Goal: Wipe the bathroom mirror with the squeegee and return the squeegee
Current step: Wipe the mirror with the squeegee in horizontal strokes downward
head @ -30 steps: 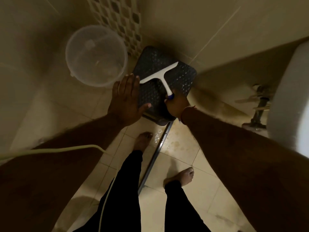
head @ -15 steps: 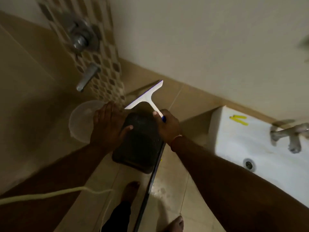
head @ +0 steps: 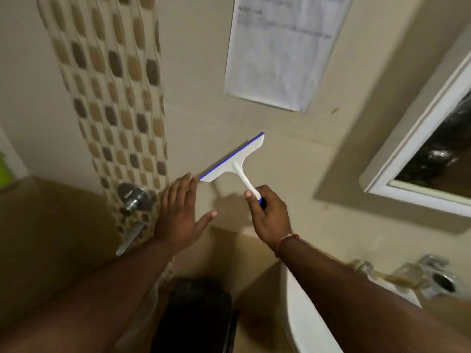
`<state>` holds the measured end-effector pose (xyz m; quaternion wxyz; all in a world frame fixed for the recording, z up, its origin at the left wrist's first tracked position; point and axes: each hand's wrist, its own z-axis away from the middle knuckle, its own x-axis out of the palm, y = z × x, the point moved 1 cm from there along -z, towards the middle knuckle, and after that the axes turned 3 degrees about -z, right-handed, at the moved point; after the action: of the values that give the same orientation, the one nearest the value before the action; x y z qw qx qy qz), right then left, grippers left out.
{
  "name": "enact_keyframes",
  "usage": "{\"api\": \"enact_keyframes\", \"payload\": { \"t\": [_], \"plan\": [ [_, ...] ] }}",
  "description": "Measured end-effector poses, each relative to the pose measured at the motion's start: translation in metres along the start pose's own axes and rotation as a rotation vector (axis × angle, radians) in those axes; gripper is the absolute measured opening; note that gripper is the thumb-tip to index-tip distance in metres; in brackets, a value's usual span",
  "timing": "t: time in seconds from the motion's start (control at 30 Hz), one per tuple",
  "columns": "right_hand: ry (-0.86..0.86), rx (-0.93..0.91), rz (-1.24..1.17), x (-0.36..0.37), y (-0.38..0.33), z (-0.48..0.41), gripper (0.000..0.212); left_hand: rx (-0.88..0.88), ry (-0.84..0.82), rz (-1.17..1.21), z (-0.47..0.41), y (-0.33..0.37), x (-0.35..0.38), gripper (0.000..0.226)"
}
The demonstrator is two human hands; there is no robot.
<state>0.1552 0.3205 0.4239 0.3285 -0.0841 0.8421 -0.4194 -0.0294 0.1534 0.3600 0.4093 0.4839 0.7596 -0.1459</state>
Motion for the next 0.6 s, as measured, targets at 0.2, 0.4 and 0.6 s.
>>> {"api": "enact_keyframes", "payload": {
  "t": [0.2, 0.4, 0.6],
  "plan": [
    [0.177, -0.13, 0.001, -0.072, -0.065, -0.033, 0.038, 0.127, 0.083, 0.064, -0.088, 0.059, -0.057, 0.1],
    [0.354, -0.269, -0.004, -0.148, -0.129, -0.046, 0.032, 0.242, 0.197, 0.1, -0.163, 0.12, -0.118, 0.101],
    [0.527, -0.31, 0.038, -0.221, -0.169, -0.045, 0.028, 0.415, 0.316, 0.127, -0.221, 0.195, -0.173, 0.105]
  ]
}}
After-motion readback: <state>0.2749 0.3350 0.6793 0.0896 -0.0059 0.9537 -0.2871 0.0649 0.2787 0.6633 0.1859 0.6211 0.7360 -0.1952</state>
